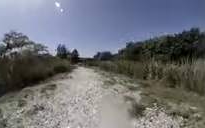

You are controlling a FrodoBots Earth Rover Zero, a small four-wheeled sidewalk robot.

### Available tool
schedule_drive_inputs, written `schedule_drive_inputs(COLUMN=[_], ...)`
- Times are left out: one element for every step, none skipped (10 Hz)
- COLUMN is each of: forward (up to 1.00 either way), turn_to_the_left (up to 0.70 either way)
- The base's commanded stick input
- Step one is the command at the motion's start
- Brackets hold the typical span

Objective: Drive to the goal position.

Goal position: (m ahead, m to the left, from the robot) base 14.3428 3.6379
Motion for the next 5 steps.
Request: schedule_drive_inputs(forward=[0.7,0.7,0.7,0.7,0.7], turn_to_the_left=[0.0,0.11,0.35,0.35,0.35])
